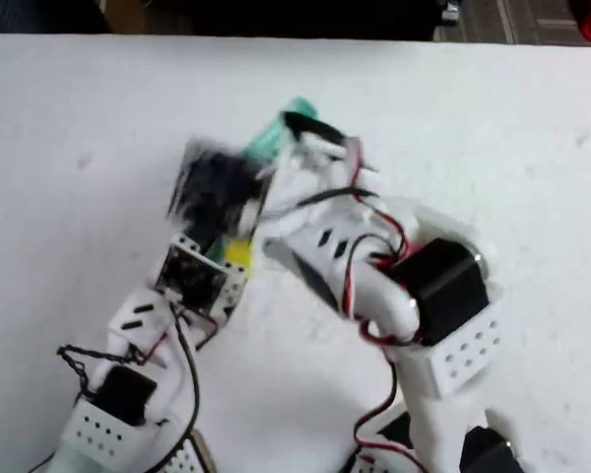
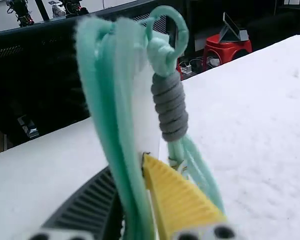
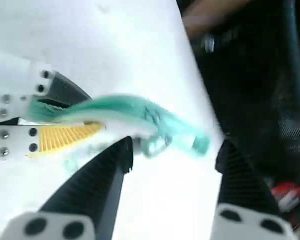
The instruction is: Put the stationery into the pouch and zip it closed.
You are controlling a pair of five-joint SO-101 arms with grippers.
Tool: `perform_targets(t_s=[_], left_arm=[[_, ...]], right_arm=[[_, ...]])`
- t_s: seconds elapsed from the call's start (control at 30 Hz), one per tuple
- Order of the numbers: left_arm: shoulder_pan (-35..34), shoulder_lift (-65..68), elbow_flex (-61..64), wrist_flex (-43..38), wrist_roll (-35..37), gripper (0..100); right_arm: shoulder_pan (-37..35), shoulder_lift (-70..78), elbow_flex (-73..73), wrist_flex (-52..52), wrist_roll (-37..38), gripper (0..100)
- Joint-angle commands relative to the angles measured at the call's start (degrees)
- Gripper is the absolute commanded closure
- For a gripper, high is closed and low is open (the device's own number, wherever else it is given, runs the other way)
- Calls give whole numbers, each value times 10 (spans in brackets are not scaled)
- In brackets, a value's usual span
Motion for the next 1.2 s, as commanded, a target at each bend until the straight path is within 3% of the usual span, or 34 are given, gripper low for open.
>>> perform_targets(t_s=[0.0,0.1,0.2,0.27,0.5,0.83,0.9,1.03,1.1,1.17], left_arm=[[-4,1,-5,-20,1,980],[-4,1,-5,-20,1,980],[-4,1,-5,-20,1,980],[-4,1,-5,-20,1,980],[-4,1,-4,-20,1,980],[-4,1,-4,-19,1,980],[-4,1,-4,-19,1,980],[-4,1,-4,-19,1,980],[-4,1,-4,-19,1,980],[-6,1,-6,-18,1,974]], right_arm=[[23,-13,73,-1,-69,800],[22,-15,183,-59,-74,854],[22,-37,273,-150,-78,837],[23,-58,311,-208,-127,811],[27,-90,369,-323,-243,737],[28,-91,463,-500,-273,739],[25,-91,479,-524,-273,786],[27,-96,492,-555,-273,997],[28,-102,491,-555,-273,954],[27,-126,491,-552,-272,983]])
